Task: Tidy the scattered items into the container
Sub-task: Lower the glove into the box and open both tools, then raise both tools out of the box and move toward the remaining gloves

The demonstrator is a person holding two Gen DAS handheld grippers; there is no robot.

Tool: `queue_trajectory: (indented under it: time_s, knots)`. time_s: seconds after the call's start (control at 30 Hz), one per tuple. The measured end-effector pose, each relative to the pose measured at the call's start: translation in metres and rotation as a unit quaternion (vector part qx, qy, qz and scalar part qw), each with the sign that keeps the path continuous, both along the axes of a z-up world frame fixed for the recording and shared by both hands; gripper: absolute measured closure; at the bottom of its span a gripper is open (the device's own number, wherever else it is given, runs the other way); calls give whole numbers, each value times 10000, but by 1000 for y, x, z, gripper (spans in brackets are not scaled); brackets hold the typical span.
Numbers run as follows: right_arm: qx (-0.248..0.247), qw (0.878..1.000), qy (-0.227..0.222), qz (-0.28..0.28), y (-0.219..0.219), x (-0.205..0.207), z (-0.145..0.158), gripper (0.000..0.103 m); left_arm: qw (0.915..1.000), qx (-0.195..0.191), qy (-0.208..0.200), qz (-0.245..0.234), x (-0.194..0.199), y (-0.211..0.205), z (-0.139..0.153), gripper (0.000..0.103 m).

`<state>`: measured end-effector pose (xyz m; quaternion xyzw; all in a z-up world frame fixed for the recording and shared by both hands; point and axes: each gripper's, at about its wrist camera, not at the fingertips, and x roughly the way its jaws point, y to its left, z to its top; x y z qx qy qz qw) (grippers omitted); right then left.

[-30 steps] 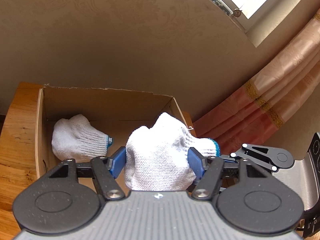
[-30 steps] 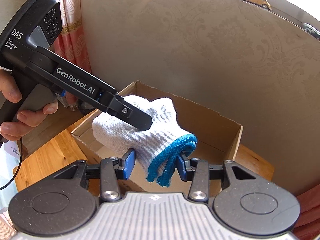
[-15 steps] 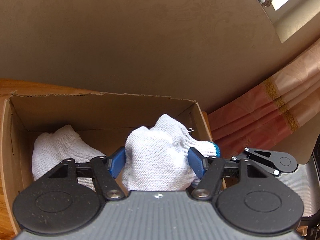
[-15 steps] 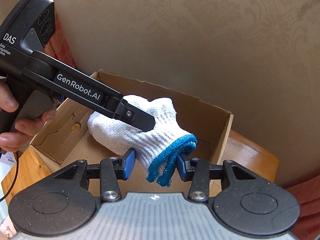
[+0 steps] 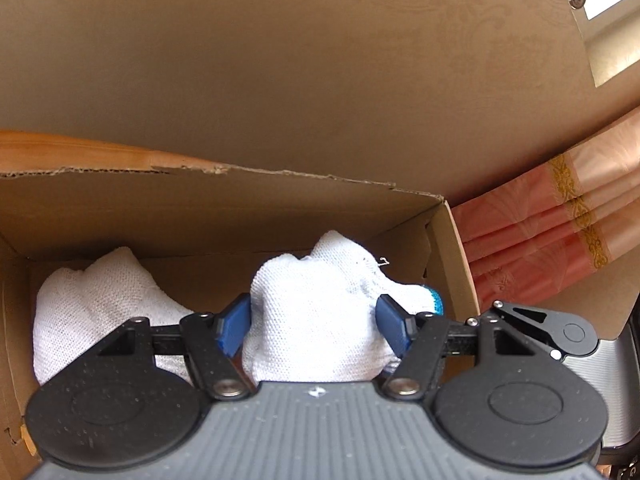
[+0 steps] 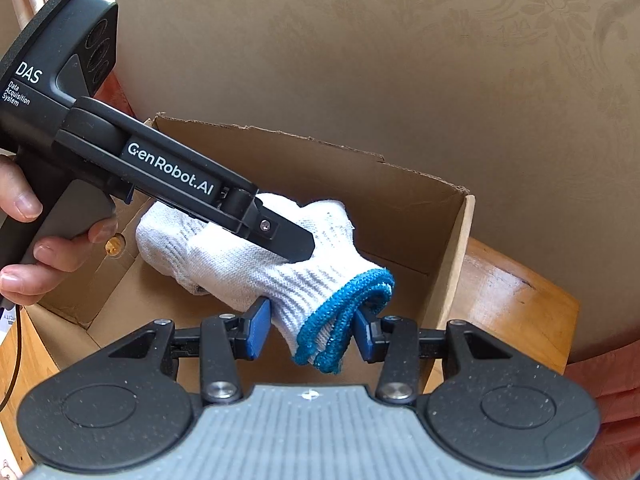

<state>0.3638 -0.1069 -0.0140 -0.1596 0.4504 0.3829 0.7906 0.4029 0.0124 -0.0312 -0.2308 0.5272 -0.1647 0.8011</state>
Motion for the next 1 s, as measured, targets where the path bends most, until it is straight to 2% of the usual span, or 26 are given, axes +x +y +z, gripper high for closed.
queue_trajectory:
  time_s: [0.3, 0.47, 0.6, 0.73, 0.93, 1.0]
  knots:
    - [-109, 9997, -200, 4, 3, -4, -4, 52, 10000, -15, -16, 53, 9, 3, -7, 35]
    - [-141, 9991, -382, -73, 1, -10, -5, 37, 9999, 103, 37, 14, 12, -1, -10, 35]
    - [-56, 9993, -325, -171, -1, -2, -5, 37, 9997, 223, 7, -42, 9, -1, -7, 35]
    - [-59, 9991, -348, -213, -5, -6, -3, 34, 9998, 140, -105, -102, 5, 2, 2, 35]
    - [34, 9990, -323, -313, -1, -18, 7, 32, 9987, 270, -349, -259, -8, -1, 26, 35]
    - [65, 9990, -316, -321, -5, -10, 11, 31, 9983, 321, -398, -285, -16, -1, 32, 35]
